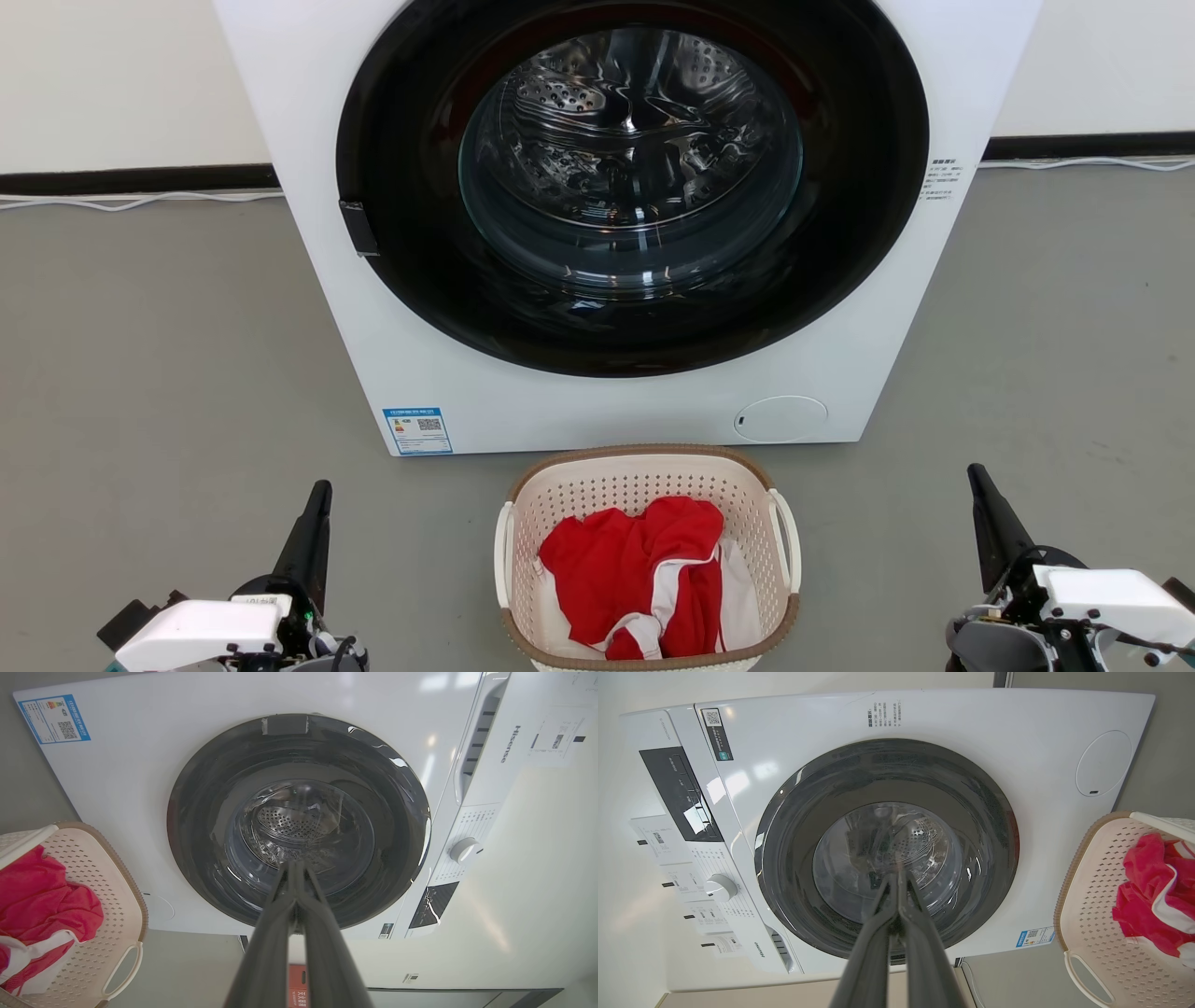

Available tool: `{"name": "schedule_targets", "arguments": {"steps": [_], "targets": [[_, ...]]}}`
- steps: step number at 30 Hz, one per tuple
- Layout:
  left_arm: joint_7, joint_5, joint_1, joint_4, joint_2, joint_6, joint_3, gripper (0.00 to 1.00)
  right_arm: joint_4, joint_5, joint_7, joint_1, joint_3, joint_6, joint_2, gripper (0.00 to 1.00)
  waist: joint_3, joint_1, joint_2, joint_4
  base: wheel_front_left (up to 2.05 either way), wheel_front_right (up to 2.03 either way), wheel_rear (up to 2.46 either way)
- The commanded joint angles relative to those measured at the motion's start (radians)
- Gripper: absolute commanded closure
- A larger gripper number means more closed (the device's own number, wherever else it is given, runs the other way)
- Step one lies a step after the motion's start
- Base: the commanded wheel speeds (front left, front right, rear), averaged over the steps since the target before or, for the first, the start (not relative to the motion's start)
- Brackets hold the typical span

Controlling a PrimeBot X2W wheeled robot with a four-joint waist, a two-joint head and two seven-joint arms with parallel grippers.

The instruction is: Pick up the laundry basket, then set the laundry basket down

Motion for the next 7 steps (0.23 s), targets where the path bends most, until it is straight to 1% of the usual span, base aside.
{"name": "schedule_targets", "arguments": {"steps": [1, 7], "targets": [[0.006, -0.004, -0.056, -0.029, 0.014, -0.007, 0.031, 1.00, -0.031, 0.006, 0.008, -0.043, 0.018, 0.007, -0.006, 1.00, 0.000, 0.0000, 0.0000, 0.000, 0.00, 0.00, 0.00], [0.006, -0.004, -0.056, -0.029, 0.014, -0.007, 0.031, 1.00, -0.031, 0.006, 0.008, -0.043, 0.018, 0.007, -0.006, 1.00, 0.000, 0.0000, 0.0000, 0.000, 0.00, 0.00, 0.00]]}}
